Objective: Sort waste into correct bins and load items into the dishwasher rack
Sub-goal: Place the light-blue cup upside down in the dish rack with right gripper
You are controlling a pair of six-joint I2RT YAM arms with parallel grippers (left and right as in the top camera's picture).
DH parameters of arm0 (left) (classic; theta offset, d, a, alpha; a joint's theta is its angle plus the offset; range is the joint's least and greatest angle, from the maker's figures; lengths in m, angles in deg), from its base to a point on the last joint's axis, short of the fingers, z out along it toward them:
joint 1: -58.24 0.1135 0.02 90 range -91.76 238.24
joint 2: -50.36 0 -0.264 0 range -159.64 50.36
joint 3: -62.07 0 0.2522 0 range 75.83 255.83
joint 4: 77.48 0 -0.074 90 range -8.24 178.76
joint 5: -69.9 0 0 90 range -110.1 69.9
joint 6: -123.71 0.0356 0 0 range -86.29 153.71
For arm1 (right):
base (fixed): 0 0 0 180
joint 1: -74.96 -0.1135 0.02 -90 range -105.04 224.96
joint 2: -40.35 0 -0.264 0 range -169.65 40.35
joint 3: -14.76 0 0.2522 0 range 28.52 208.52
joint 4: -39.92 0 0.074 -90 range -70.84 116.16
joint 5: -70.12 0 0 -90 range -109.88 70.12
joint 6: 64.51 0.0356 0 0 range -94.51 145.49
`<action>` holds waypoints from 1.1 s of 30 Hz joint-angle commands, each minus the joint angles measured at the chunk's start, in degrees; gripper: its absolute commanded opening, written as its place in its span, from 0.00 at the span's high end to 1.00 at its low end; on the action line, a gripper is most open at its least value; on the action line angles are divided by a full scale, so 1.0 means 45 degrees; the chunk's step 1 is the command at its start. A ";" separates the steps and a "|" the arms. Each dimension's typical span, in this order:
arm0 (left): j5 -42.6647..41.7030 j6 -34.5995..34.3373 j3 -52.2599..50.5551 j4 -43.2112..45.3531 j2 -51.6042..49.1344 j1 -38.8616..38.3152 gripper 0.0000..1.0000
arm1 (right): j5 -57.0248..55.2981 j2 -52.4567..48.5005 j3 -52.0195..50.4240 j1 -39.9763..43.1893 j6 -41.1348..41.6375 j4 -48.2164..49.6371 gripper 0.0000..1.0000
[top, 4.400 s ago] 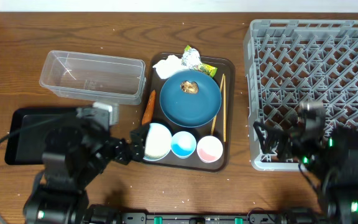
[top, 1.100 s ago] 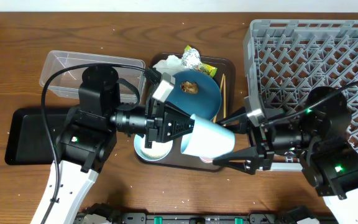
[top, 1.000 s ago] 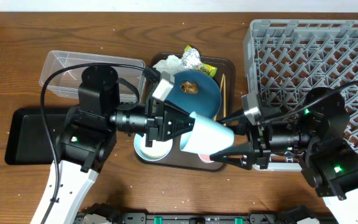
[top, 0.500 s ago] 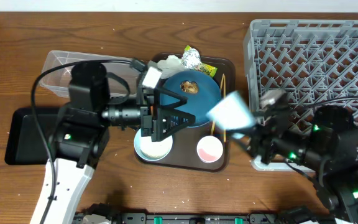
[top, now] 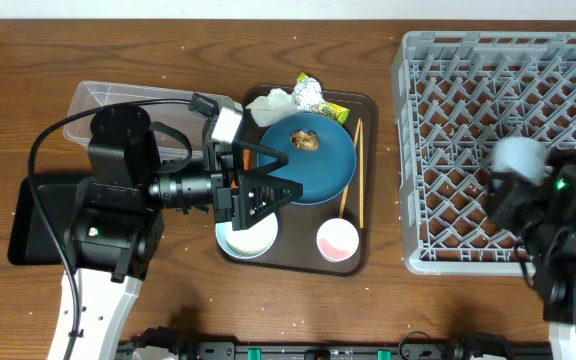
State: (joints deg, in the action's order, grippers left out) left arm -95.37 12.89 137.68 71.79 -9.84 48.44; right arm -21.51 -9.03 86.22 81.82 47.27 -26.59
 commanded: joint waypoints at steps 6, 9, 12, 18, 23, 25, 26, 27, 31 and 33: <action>-0.0272 -0.0015 0.0141 -0.0214 0.0092 0.0068 0.02 | 0.0180 -0.2278 0.0136 0.3818 0.1171 -0.1302 0.57; -0.0267 -0.0015 0.0141 -0.0214 0.0092 0.0068 0.02 | 0.1496 -0.3123 0.0136 0.4775 0.0656 -0.1336 0.57; -0.0267 -0.0015 0.0141 -0.0214 0.0087 0.0068 0.02 | 0.2501 -0.3847 0.0136 0.5382 0.0554 -0.1477 0.57; -0.0262 -0.0010 0.0141 -0.0214 0.0087 0.0068 0.02 | 0.3298 -0.4940 0.0136 0.5663 0.0379 -0.1302 0.56; -0.0267 -0.0015 0.0141 -0.0214 0.0087 0.0068 0.02 | 0.3376 -0.5353 0.0136 0.5668 0.0495 -0.1132 0.35; -0.0267 -0.0015 0.0141 -0.0214 0.0087 0.0068 0.02 | 0.3376 -0.5391 0.0136 0.5668 0.0690 -0.1141 0.25; -0.0262 -0.0015 0.0141 -0.0214 0.0087 0.0068 0.02 | 0.3381 -0.5387 0.0151 0.5668 0.0797 -0.1127 0.20; -0.0262 -0.0010 0.0141 -0.0214 0.0087 0.0068 0.02 | 0.3376 -0.5382 0.0228 0.5693 0.0879 -0.1146 0.12; 0.0039 0.0044 0.0141 -0.0219 0.0092 0.0015 0.02 | 0.3444 -0.5382 0.1025 0.5751 0.0860 -0.1530 0.07; 0.0495 0.0233 0.0141 -0.0287 0.0092 -0.0053 0.02 | 0.3803 -0.5377 0.1681 0.5746 0.0505 -0.1846 0.07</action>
State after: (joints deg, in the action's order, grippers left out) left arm -95.28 12.91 137.68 70.78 -9.84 48.44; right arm -6.49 -33.36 88.73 106.99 50.70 -34.00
